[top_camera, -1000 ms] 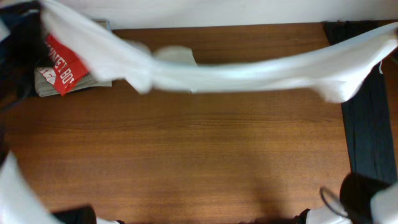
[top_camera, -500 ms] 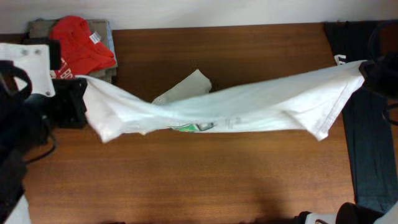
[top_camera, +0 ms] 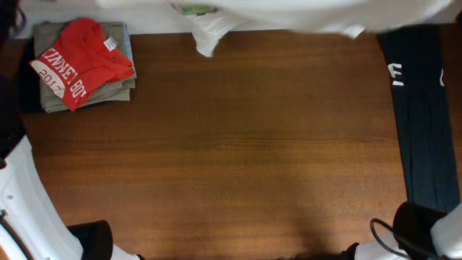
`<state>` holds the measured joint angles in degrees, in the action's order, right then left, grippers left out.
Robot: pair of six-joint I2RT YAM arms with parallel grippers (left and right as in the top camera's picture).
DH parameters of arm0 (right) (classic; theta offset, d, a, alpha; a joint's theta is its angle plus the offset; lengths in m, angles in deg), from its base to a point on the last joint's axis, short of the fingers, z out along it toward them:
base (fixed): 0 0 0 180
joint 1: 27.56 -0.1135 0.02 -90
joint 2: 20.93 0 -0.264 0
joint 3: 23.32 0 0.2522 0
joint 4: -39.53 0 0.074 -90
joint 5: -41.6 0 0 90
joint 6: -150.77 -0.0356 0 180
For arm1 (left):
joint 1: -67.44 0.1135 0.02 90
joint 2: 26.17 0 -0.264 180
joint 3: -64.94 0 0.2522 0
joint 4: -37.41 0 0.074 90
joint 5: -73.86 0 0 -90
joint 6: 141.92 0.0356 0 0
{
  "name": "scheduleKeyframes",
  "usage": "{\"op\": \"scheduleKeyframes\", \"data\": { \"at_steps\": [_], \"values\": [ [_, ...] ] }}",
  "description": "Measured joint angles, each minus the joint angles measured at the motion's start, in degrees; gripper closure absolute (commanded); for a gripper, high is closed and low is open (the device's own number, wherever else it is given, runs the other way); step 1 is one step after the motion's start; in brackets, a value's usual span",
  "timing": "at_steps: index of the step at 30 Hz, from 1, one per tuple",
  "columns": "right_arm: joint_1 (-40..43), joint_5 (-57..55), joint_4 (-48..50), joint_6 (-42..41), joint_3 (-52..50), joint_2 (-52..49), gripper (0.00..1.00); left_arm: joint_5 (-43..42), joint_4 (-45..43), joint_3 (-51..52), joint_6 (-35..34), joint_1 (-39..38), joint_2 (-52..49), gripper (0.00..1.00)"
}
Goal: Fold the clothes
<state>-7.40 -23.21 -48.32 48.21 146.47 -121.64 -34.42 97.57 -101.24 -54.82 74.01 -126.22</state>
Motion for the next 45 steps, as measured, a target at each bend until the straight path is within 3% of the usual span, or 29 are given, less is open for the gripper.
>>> {"op": "scheduleKeyframes", "data": {
  "at_steps": [1,5,7,11,14,18,21,25,28,33,37,40,45],
  "values": [
    [0.0,0.0,-1.9,0.8,-3.0,-1.0,0.96,0.0,5.7,1.6,0.8,0.0,-1.4,1.0],
    [0.0,-0.2,-3.7,4.0,-30.5,-7.5,0.96,1.2,24.5,16.0,1.9,0.1,-19.5,1.0],
    [0.0,-0.1,-4.8,4.3,-37.8,-7.8,0.96,1.4,31.7,21.2,2.1,0.2,-22.1,1.0],
    [0.0,-0.5,-15.1,5.6,-38.9,-6.9,0.96,1.3,45.2,21.4,3.3,0.3,-15.7,0.99],
    [0.0,-4.1,-18.8,5.7,-38.9,-4.8,0.96,1.3,50.2,21.5,4.2,-0.4,-7.1,0.99],
    [1.6,-7.5,-20.5,5.2,-44.2,0.1,0.96,0.0,49.2,32.2,5.1,-4.9,-1.0,1.0],
    [4.0,-9.1,-11.0,4.1,-64.5,12.6,0.96,-0.5,38.9,54.9,4.5,-6.1,7.3,0.99],
    [7.1,-9.7,-6.3,1.6,-85.2,25.9,0.96,-3.1,34.8,73.2,2.5,-6.1,18.8,0.99],
    [8.7,-9.8,-7.7,0.6,-86.6,33.4,0.96,-4.5,35.1,81.0,0.4,-6.1,27.3,0.99],
    [8.8,-9.8,-8.3,-2.9,-86.7,34.2,0.96,-5.1,32.4,87.1,-4.1,-6.1,39.9,1.0],
    [8.9,-10.4,-1.9,-5.2,-88.3,33.7,0.96,-3.8,15.8,93.8,-8.3,-6.1,38.5,1.0],
    [8.9,-19.9,-1.0,-12.8,-90.9,31.2,0.96,0.3,3.5,95.6,-11.5,-6.1,30.4,1.0],
    [8.9,-22.3,-10.5,-14.0,-92.2,37.4,0.96,1.4,4.3,95.6,-12.3,-6.1,26.4,0.99]
  ]
}}
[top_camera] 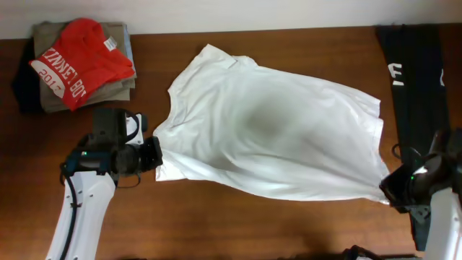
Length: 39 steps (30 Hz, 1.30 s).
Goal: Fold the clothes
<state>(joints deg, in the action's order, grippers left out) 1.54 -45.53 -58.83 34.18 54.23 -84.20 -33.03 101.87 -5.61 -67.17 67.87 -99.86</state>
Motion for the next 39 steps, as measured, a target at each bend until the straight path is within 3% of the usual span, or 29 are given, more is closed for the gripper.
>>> {"op": "scheduleKeyframes", "data": {
  "at_steps": [3,7,9,13,14,19,27,31,32,33,34,35,36,37,38,39],
  "values": [
    [0.0,1.3,-4.2,-0.9,0.0,2.6,0.96,0.0,4.2,0.0,-0.7,0.0,2.5,0.99],
    [0.0,1.7,-3.7,-6.3,-0.6,4.9,0.96,2.4,5.7,0.0,-1.3,0.0,11.7,1.0],
    [0.0,1.7,-1.7,-8.2,-3.5,4.3,0.96,4.3,5.2,0.0,-1.4,0.0,11.6,0.99],
    [0.0,1.7,1.9,-13.8,-9.3,3.8,0.96,5.2,-3.1,0.0,-1.6,0.0,4.6,0.99],
    [0.0,1.7,2.4,-14.4,-9.5,3.8,0.96,3.9,-9.5,-0.1,-1.7,0.0,2.0,0.99],
    [0.0,-1.9,9.9,-18.8,-9.6,1.9,0.96,2.1,-21.9,-0.3,-1.7,-3.3,-10.4,0.99],
    [0.0,-5.5,16.3,-21.2,-9.7,-13.0,0.96,2.2,-34.2,-0.2,-1.7,-9.8,-20.4,1.0],
    [0.0,-6.6,20.5,-21.3,-9.7,-16.9,0.96,6.7,-36.0,-0.2,-1.7,-9.8,-22.9,0.92],
    [0.0,-7.1,21.3,-21.3,-9.7,-18.0,0.87,8.1,-36.4,-0.2,-1.9,-9.8,-23.3,0.7],
    [0.0,-7.3,21.8,-21.3,-9.7,-18.6,0.74,8.7,-36.7,-0.2,-1.9,-9.8,-23.7,0.59],
    [0.0,-7.8,22.8,-21.6,-9.7,-19.6,0.68,9.3,-37.9,-0.2,-2.0,-9.8,-24.4,0.58],
    [0.0,-8.0,23.5,-21.5,-9.7,-20.5,0.68,9.8,-38.4,-0.2,-2.0,-9.8,-25.3,0.57],
    [0.0,-8.1,24.1,-21.3,-9.7,-21.1,0.64,10.0,-39.3,-0.2,-2.0,-9.8,-25.7,0.5],
    [0.0,-8.0,24.6,-21.2,-9.7,-21.4,0.3,10.1,-40.7,-0.2,-2.0,-9.8,-25.8,0.44],
    [0.0,-8.1,25.4,-20.5,-9.7,-21.4,0.02,10.1,-41.6,-0.3,-1.9,-9.8,-25.9,0.42],
    [0.0,-8.0,26.6,-18.8,-9.7,-21.4,0.01,10.0,-40.5,-0.9,-1.5,-9.8,-25.9,0.41]
  ]
}}
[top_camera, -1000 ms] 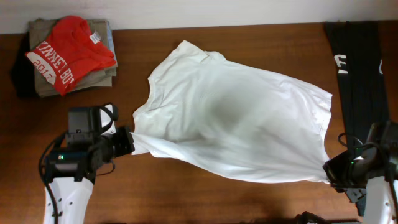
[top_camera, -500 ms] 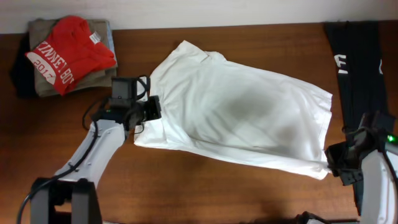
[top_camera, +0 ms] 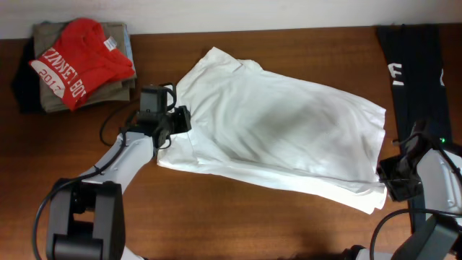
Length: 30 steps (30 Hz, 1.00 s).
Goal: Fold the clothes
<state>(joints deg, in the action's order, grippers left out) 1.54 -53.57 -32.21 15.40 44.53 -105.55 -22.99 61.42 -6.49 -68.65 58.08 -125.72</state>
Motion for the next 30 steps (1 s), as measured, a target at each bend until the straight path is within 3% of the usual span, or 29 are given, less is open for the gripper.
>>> {"op": "scheduleKeyframes", "data": {
  "at_steps": [2,4,8,13,26,27,30],
  "values": [
    [0.0,0.8,1.0,5.5,0.0,0.0,0.01,-1.5,7.0,-2.9,0.9,0.0,0.2,0.41],
    [0.0,5.6,2.2,11.8,0.0,0.0,0.01,-6.1,19.7,-6.5,1.4,0.0,2.1,0.38],
    [0.0,13.9,2.5,16.2,0.0,0.0,0.01,-12.7,36.0,-7.4,1.7,-1.2,3.0,0.37],
    [0.0,16.1,1.9,18.8,0.0,0.0,0.01,-12.3,34.8,-6.9,0.8,-6.2,3.0,0.37],
    [0.0,16.5,1.9,19.7,0.0,0.0,0.01,-9.2,30.4,-5.7,-1.3,-6.3,-4.1,0.37],
    [0.0,16.5,1.9,19.7,0.0,0.0,0.02,-9.2,29.9,-5.7,-1.3,-6.3,-4.1,0.47],
    [0.0,15.5,1.7,19.8,0.0,0.0,0.01,-8.9,28.7,-5.6,-1.5,-6.3,-4.1,0.55]
  ]
}}
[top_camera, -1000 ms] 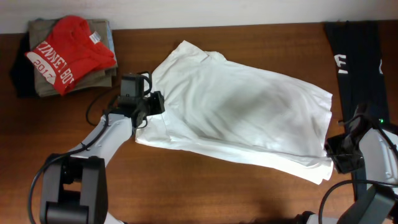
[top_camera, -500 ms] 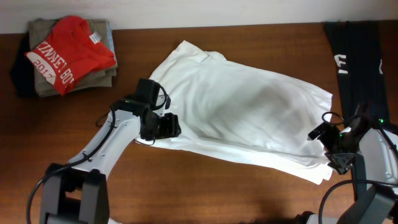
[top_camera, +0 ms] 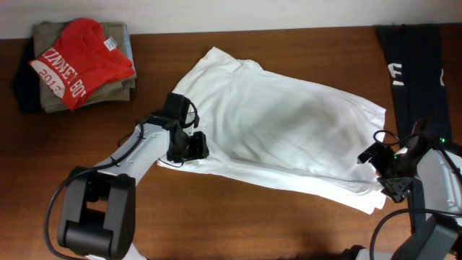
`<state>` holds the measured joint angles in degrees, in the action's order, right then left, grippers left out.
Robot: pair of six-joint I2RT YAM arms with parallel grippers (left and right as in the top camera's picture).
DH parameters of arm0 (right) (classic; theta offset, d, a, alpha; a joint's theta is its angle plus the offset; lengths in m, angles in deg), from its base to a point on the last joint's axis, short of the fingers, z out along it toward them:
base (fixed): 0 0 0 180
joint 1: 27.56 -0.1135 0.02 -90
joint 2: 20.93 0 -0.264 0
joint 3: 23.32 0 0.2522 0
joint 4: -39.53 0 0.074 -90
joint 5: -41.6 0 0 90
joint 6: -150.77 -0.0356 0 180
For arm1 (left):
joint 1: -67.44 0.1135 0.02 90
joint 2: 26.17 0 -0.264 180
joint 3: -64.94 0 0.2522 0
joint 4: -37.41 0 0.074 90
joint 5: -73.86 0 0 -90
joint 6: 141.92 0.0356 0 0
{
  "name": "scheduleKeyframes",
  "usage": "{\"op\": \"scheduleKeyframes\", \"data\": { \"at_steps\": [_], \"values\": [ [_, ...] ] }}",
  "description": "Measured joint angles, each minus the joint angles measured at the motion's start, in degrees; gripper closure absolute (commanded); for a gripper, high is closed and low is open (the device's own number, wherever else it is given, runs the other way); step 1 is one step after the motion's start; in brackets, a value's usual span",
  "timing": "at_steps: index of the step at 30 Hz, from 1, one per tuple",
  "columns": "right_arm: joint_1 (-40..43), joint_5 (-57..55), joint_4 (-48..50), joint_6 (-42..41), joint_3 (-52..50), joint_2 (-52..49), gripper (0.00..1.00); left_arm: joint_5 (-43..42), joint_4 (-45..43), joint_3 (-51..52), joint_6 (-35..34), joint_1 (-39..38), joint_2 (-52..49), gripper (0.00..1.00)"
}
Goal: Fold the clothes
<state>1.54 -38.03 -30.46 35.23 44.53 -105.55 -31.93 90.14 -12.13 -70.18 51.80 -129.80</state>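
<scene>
A white shirt (top_camera: 281, 130) lies spread flat across the middle of the brown table (top_camera: 238, 231), collar toward the back left and hem toward the right. My left gripper (top_camera: 190, 145) rests on the shirt's left edge near a sleeve, and the overhead view does not show how its jaws stand. My right gripper (top_camera: 378, 172) is at the shirt's front right corner, its two dark fingers apart over the cloth. Some layered fabric shows along the front hem beside it.
A stack of folded clothes (top_camera: 50, 97) with a red printed shirt (top_camera: 81, 61) on top sits at the back left corner. A black garment (top_camera: 417, 79) with white lettering hangs along the right side. The pale wall edge runs along the back.
My left gripper has moved from the shirt's left shoulder area down and right to the left edge. My right gripper has shifted slightly left onto the front right corner. The shirt lies about as before.
At first the table was bare except for the stack, with white cloth held high at the back. Then both grippers held the white shirt stretched over the table. It was laid down flat, and now both grippers sit at its left edge and right corner.
</scene>
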Motion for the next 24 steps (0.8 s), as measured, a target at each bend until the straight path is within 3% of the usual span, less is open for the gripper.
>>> {"op": "scheduleKeyframes", "data": {
  "at_steps": [15,18,20,24],
  "values": [
    [0.0,-1.5,-0.7,0.0,0.0,0.0,0.01,0.2,0.8,0.0,0.0,0.0,-1.7,0.54],
    [0.0,-1.5,-0.5,0.0,0.0,0.0,0.01,0.2,-0.1,0.0,-0.2,0.0,-2.8,0.73],
    [0.0,-1.5,-0.4,0.0,0.0,0.0,0.01,0.1,-1.1,0.1,-0.3,0.0,-2.8,0.99],
    [0.0,-1.5,-0.5,0.0,0.0,0.0,0.01,-0.7,-2.7,0.1,-0.5,0.0,-2.8,1.0]
  ]
}}
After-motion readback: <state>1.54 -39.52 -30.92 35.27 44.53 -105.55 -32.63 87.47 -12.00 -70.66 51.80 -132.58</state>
